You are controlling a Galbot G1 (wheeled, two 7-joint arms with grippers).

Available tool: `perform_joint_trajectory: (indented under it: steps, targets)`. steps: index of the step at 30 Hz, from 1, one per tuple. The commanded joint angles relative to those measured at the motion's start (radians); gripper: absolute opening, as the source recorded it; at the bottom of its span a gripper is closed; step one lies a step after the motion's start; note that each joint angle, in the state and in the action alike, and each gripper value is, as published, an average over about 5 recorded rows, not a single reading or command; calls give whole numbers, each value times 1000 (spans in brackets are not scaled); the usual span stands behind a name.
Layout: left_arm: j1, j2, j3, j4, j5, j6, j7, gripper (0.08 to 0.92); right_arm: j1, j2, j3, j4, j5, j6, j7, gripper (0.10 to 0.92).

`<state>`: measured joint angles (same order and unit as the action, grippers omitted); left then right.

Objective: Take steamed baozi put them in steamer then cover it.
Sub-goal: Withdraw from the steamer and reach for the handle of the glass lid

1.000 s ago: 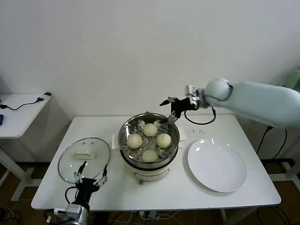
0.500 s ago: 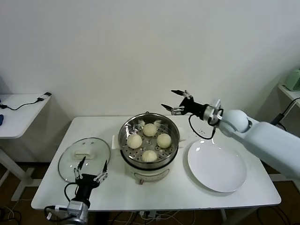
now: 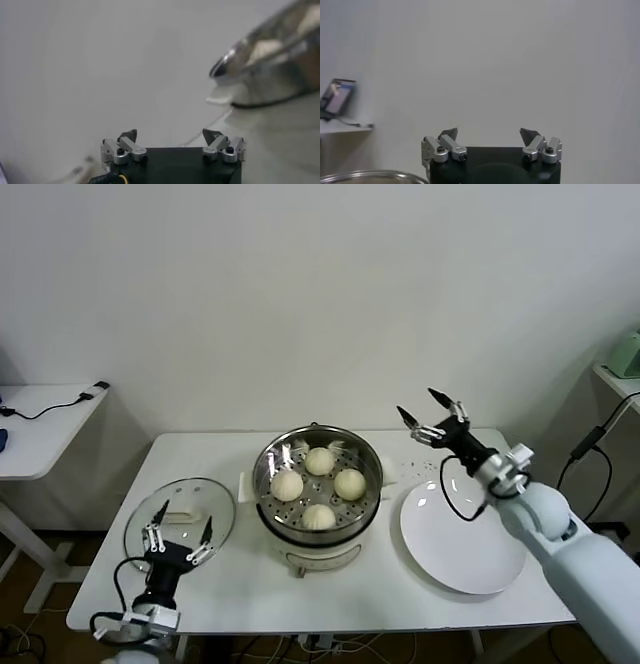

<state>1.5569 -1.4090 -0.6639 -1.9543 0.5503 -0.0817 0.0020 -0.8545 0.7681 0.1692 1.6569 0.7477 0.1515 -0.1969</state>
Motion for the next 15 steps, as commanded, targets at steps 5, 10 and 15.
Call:
perform_joint_trajectory:
  steps: [5, 10, 15]
  targets:
    - [-122, 74, -39, 241, 982, -72, -123, 823, -516, 226, 474, 51, -183, 21, -16, 823]
    - [-215, 64, -14, 374, 1044, 6, -142, 823, -541, 266, 488, 42, -215, 32, -23, 823]
    - [-308, 53, -5, 497, 1072, 20, -190, 823, -550, 289, 499, 30, -242, 42, -28, 823]
